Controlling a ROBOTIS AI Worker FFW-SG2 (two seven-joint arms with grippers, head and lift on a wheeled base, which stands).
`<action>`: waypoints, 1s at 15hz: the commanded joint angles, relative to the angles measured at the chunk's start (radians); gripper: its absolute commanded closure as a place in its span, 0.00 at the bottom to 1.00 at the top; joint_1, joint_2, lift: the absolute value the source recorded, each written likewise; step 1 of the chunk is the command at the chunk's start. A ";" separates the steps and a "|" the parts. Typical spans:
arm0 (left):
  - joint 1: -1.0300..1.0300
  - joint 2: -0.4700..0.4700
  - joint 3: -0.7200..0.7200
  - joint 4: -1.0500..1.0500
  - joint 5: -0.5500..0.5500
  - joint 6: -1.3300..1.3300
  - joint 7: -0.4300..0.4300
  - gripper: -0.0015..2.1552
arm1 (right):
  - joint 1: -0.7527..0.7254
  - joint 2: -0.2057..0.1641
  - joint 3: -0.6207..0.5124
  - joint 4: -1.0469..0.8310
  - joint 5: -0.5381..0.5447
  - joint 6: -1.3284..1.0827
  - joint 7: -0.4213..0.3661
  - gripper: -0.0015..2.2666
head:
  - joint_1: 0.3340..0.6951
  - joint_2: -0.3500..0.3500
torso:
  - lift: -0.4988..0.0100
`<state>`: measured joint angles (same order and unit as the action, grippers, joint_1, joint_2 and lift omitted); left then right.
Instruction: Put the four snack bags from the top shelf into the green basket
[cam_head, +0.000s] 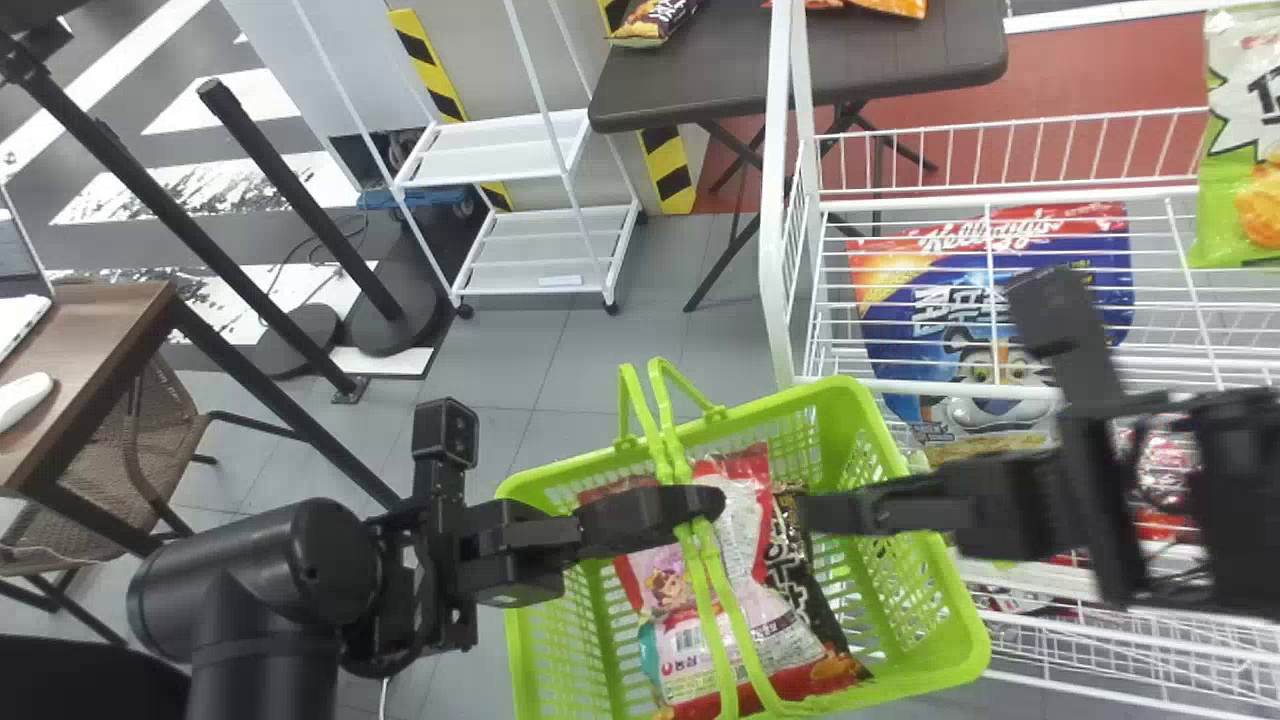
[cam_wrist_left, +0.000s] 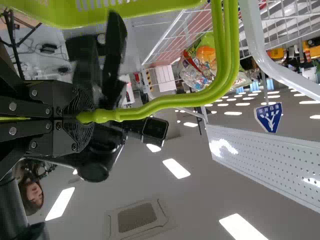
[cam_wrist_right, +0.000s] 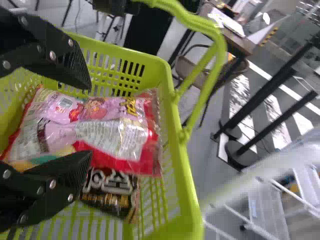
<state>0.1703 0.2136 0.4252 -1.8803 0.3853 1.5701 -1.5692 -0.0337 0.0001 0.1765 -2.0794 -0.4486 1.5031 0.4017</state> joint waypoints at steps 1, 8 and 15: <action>0.000 0.006 0.001 0.004 0.003 0.001 -0.011 1.00 | -0.002 0.001 -0.135 -0.076 0.062 -0.007 -0.001 0.02 | 1.00 1.00 | 0.98; -0.006 0.006 0.004 0.020 0.004 0.001 -0.011 1.00 | -0.170 -0.017 -0.367 0.186 0.311 -0.326 -0.003 0.02 | 1.00 0.58 | 0.98; -0.003 0.003 0.015 0.046 0.007 0.001 -0.011 1.00 | -0.364 -0.014 -0.393 0.599 0.564 -0.746 -0.029 0.03 | 1.00 0.38 | 0.98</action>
<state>0.1672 0.2179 0.4388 -1.8383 0.3927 1.5701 -1.5693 -0.3598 -0.0163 -0.2243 -1.5650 0.0690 0.8294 0.3778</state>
